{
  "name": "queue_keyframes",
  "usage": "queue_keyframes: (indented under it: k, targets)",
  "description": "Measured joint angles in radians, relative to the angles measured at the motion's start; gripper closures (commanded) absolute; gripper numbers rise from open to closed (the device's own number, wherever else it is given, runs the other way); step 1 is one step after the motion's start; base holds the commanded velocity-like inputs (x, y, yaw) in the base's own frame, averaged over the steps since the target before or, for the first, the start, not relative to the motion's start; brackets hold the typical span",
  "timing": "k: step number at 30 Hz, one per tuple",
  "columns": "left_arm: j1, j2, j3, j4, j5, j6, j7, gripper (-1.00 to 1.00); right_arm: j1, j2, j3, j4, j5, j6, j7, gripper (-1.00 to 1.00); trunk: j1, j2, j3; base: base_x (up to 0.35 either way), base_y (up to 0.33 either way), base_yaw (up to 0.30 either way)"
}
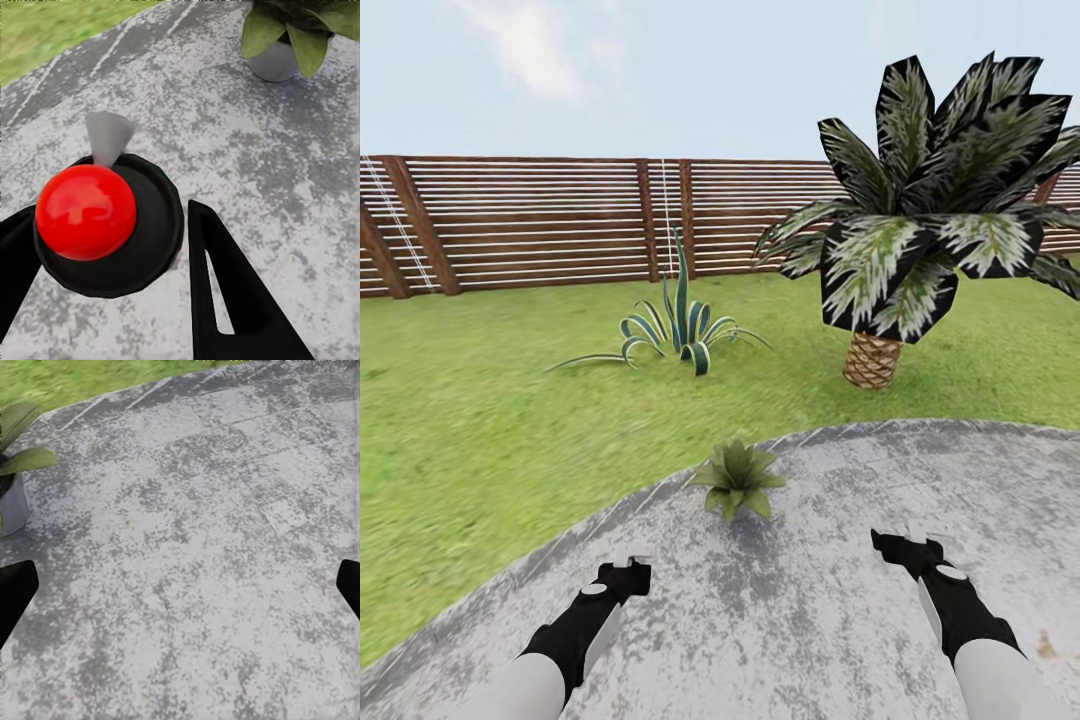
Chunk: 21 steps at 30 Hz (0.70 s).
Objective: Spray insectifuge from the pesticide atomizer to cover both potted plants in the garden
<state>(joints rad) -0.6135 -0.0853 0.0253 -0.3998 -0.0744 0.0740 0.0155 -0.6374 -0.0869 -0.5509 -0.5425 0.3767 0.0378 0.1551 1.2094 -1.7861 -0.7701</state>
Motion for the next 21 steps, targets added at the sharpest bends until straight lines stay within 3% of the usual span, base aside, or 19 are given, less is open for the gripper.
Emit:
queue_keyframes:
  k: [11, 21]
  targets:
    - [0.000, 0.003, 0.002, -0.002, -0.032, 0.038, 0.002, 1.00, 0.000, 0.001, 0.001, -0.001, 0.001, 0.001, 0.000, -1.00, -0.042, 0.077, 0.034, 0.000, 0.000, 0.000]
    - [0.000, 0.003, 0.002, -0.002, -0.036, 0.040, 0.001, 1.00, 0.000, -0.001, -0.002, -0.010, -0.006, 0.003, 0.000, -1.00, -0.081, 0.147, 0.066, 0.000, 0.000, 0.000]
